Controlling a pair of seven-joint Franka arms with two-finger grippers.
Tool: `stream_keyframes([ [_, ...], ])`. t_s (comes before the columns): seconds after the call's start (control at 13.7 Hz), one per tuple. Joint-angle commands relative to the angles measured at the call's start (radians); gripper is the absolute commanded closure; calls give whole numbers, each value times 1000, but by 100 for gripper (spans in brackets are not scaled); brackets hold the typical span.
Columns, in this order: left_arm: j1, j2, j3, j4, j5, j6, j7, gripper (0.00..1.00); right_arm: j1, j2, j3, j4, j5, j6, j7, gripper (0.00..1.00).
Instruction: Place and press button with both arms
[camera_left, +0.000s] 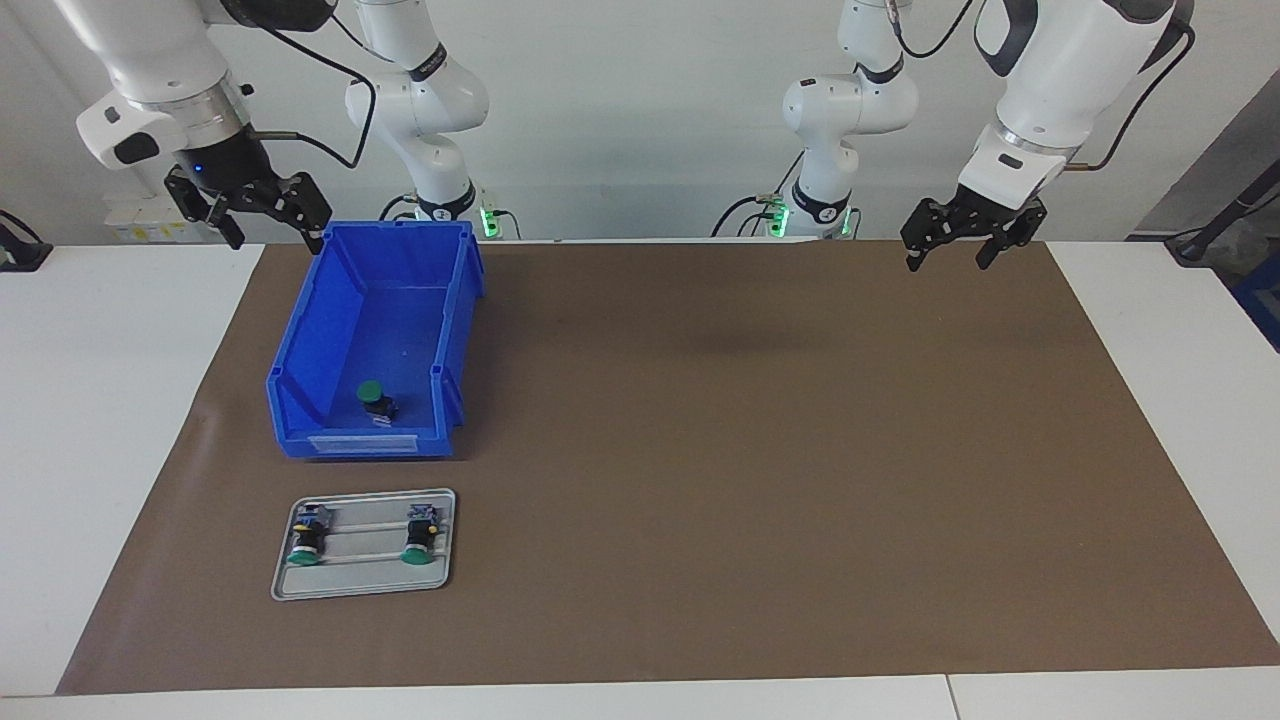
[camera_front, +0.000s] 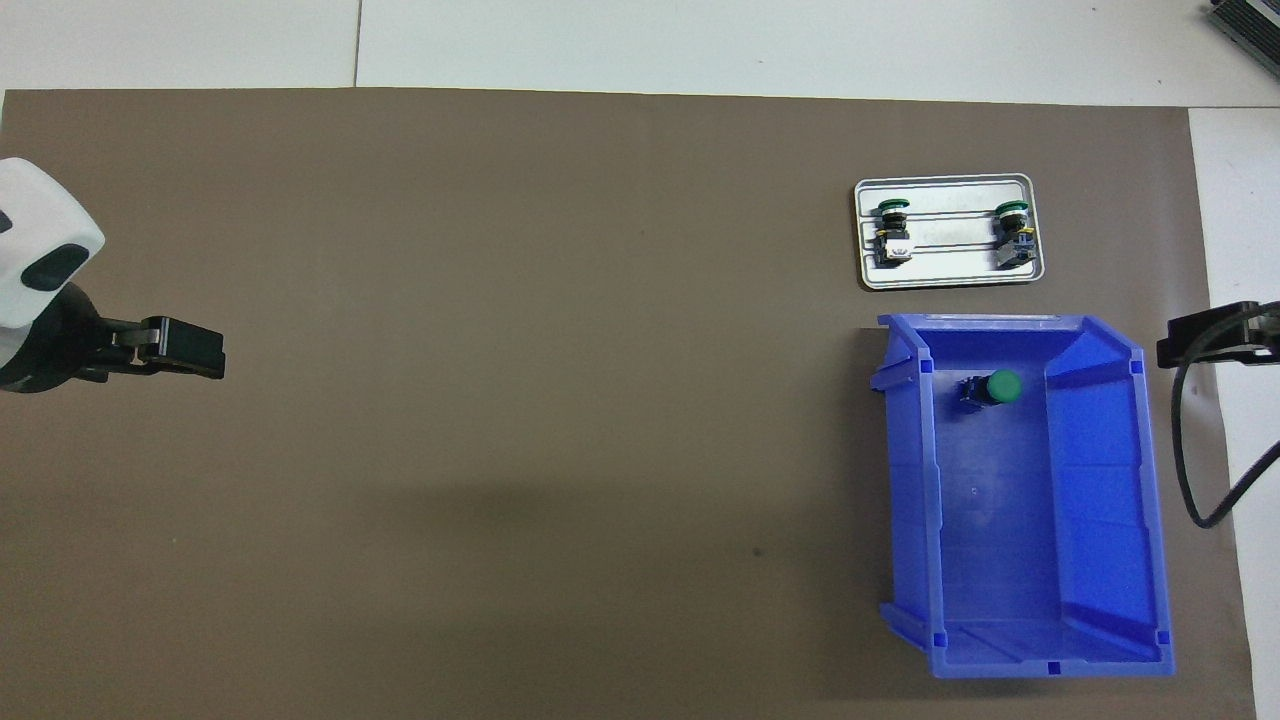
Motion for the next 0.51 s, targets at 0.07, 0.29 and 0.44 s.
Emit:
stream_keyframes([
  [0.07,7,-32,2,-38,-11,21,9,0,-4,-6,-1,-15,-13,10,-40,0],
  [0.29,7,-32,2,-38,-11,21,9,0,-7,-8,-1,-14,4,9,-42,0],
  [0.44,7,-32,2,-38,-11,21,9,0,-1,-8,-1,-14,6,10,-40,0],
])
